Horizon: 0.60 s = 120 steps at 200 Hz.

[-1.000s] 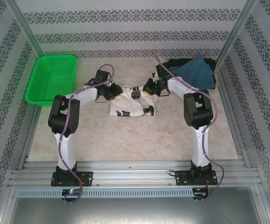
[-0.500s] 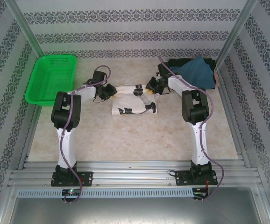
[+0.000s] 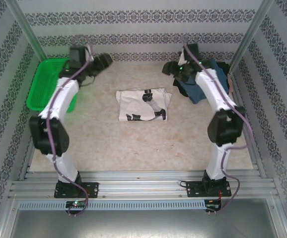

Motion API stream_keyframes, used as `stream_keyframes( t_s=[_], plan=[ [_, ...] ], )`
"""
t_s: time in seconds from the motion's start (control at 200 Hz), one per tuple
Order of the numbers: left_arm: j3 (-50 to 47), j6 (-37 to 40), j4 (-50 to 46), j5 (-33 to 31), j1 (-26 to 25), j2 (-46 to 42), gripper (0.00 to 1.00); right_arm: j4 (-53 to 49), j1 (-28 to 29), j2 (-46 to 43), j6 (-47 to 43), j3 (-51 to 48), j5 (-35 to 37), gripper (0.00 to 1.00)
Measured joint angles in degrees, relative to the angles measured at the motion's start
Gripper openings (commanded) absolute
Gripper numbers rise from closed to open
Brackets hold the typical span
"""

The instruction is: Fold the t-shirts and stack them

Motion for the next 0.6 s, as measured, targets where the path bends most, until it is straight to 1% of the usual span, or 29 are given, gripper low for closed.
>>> stream_keyframes(
  t_s=[0.12,0.2,0.26,0.295,0.315,0.335,0.495,0.6],
  plan=[
    [1.9,1.0,-0.5,0.5,0.0,-8.7,0.87,-1.2,-0.7,-10.7,-2.3,-1.1,-0.1,0.84],
    [0.4,1.3,-0.9,0.9,0.0,-11.5,0.9,-1.4,-0.7,-15.6,-3.5,-5.1,-0.4,0.9],
    [-2.0,1.4,-1.6,1.2,0.0,-12.2,0.91,-1.4,-0.7,-17.7,-3.9,-9.6,-1.0,0.92],
    [-3.9,1.4,-1.9,1.4,0.0,-12.2,0.91,-1.6,-0.7,-17.9,-4.1,-12.2,-1.5,0.93],
    [-5.2,1.4,-2.3,1.4,0.0,-12.0,0.91,-1.8,-0.7,-17.9,-4.2,-13.3,-1.7,0.97],
    [-6.5,1.4,-2.6,1.5,0.0,-11.8,0.92,-1.9,-0.7,-17.7,-4.3,-14.7,-1.9,0.98],
    [-16.2,1.3,-3.6,2.6,0.0,-9.6,0.92,-2.4,-0.7,-13.4,-5.1,-23.7,-3.2,0.98],
    [-20.4,0.6,-2.9,4.4,0.0,-7.4,0.92,-2.3,-0.5,-9.6,-5.4,-26.4,-3.4,0.98]
  ],
)
